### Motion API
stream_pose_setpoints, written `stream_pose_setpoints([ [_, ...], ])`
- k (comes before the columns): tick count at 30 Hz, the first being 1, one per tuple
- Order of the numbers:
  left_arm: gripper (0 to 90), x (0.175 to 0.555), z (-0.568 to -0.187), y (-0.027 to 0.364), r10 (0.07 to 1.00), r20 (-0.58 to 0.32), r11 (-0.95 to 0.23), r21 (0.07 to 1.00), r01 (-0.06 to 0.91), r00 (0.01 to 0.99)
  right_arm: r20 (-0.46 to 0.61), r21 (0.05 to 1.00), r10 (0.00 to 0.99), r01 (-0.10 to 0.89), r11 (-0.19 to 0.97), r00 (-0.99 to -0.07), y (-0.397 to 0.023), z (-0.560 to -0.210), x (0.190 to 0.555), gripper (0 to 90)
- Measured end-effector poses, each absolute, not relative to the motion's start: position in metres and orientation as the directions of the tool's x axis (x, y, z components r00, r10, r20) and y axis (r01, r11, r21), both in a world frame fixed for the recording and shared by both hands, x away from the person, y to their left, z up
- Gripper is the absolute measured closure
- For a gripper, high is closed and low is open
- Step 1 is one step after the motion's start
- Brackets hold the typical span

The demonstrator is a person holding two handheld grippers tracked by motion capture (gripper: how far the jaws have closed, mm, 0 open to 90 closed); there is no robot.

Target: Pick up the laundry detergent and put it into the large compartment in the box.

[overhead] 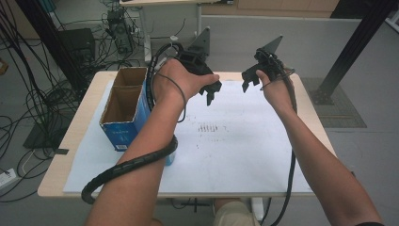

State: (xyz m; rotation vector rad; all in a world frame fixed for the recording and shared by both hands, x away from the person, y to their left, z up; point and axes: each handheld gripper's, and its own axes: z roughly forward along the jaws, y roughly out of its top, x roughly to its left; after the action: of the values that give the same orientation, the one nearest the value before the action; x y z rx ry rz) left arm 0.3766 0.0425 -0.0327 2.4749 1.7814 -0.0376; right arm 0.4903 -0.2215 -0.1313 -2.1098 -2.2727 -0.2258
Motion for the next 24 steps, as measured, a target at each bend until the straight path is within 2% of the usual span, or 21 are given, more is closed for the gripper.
stream_pose_setpoints([
  [24,7.8,0.3749,-0.031,0.0411,0.945,-0.071,-0.314,0.064,0.947,0.318,0.12,0.086,0.99,0.994,0.064,-0.074,-0.2227,-0.1291,0.4885,4.7],
])
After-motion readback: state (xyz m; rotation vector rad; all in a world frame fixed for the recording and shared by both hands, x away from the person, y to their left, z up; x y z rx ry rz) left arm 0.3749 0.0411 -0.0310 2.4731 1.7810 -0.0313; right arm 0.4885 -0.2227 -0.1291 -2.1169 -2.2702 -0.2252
